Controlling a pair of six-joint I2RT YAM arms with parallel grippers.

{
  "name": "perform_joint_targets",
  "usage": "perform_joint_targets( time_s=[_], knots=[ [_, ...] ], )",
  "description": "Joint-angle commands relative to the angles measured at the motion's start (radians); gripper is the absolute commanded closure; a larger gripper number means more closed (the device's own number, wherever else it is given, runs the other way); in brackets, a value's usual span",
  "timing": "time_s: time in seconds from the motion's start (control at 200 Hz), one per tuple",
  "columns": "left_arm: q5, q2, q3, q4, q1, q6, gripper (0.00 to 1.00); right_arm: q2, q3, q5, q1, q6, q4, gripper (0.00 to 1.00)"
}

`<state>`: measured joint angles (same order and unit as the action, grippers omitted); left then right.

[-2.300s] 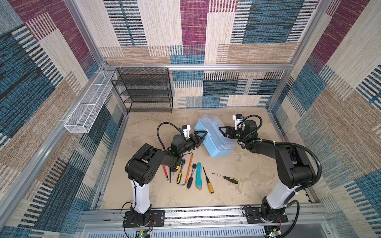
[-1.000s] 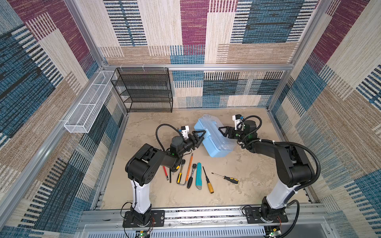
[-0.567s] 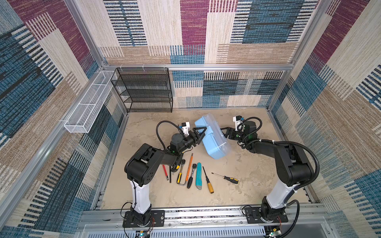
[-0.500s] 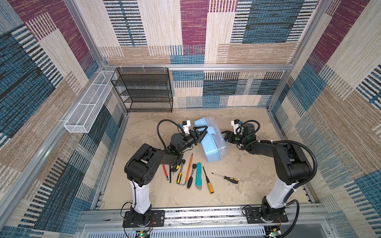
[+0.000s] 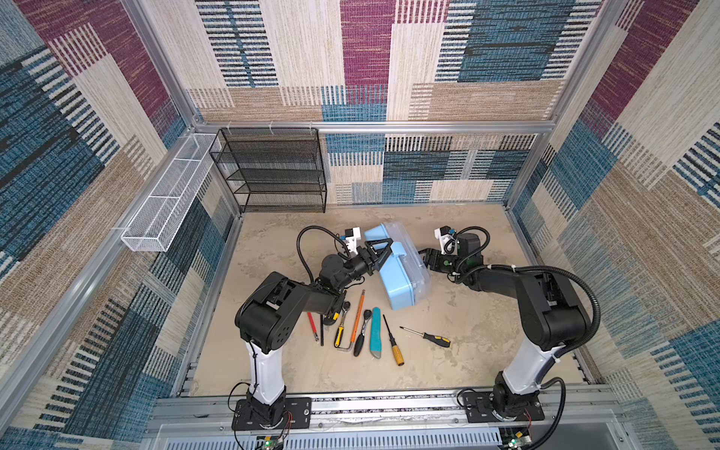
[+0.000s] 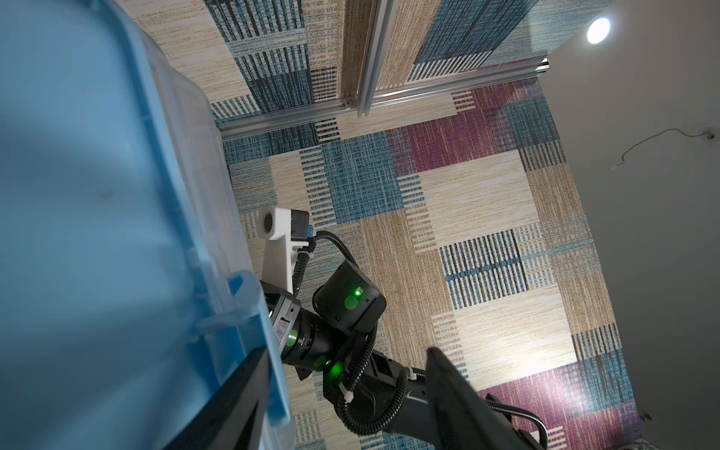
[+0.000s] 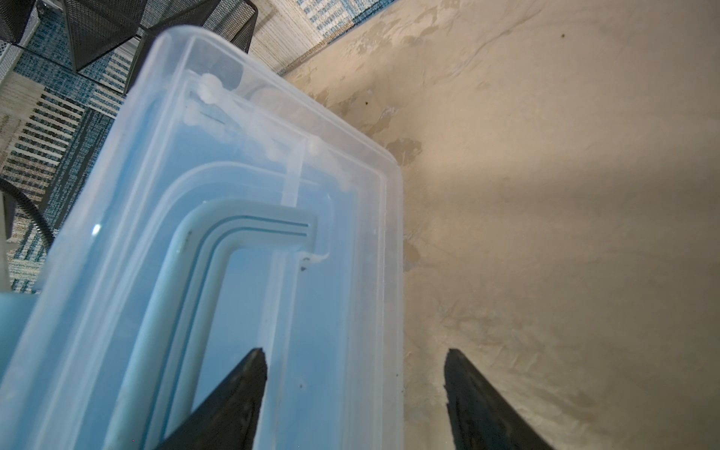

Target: Pack the tool kit

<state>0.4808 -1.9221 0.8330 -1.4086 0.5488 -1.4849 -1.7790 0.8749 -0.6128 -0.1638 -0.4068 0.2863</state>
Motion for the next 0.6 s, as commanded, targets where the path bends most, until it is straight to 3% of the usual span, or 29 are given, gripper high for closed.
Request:
perform_joint_targets(
  time_s=[0.0,0.245,0.596],
  knots=[
    [0.014,0.005,-0.002,0.0,-0.014,0.0,0.32,-0.003,-0.007,-0.001,-0.005,0.026,-0.152,0.27],
    [0.01,0.064,-0.052,0.035,-0.064,0.004,0.32,-0.006,0.001,0.001,-0.003,0.027,-0.154,0.26],
    [0.045,0.222,-0.061,0.329,-0.1,0.129,0.32,-0.011,0.012,0.0,-0.003,0.023,-0.149,0.26]
  ],
)
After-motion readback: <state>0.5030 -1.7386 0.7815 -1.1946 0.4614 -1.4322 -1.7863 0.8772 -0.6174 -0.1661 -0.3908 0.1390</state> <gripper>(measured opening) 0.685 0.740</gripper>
